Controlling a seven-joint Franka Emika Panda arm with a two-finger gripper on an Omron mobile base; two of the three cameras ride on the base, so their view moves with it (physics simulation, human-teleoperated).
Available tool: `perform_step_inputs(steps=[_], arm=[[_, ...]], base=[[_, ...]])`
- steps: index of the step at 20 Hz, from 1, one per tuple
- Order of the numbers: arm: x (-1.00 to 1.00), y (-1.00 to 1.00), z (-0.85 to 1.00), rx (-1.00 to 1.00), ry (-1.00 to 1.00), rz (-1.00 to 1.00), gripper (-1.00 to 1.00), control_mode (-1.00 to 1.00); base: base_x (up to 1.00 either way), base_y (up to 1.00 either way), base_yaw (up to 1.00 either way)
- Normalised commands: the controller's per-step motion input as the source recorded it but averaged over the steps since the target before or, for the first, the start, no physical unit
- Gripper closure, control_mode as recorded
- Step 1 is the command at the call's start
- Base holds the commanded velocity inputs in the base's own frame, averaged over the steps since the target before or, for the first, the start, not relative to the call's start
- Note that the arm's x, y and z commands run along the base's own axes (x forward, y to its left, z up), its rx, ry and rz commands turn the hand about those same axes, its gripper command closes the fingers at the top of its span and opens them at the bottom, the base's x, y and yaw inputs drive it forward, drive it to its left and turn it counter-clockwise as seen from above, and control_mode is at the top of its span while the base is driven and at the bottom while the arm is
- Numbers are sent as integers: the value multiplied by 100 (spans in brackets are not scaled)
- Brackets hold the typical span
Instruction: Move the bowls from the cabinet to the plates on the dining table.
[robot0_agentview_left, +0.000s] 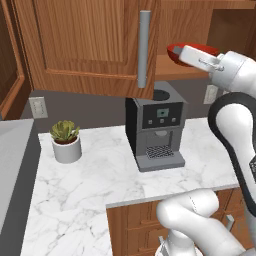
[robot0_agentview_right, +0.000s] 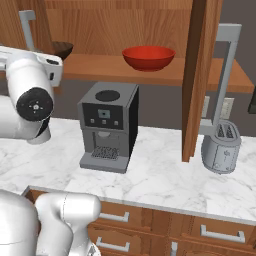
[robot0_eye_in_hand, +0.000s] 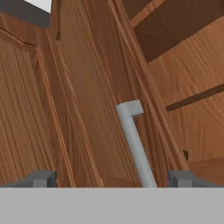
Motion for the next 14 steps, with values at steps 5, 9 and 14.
perform_step_inputs(steps=[5,9,14], arm=[[23,-21,0,1,0,13,-100,-100],[26,-21,0,0,0,13,-100,-100],[27,-20,-1,1,1,13,-100,-100]], base=[[0,0,0],[0,0,0],[0,0,0]])
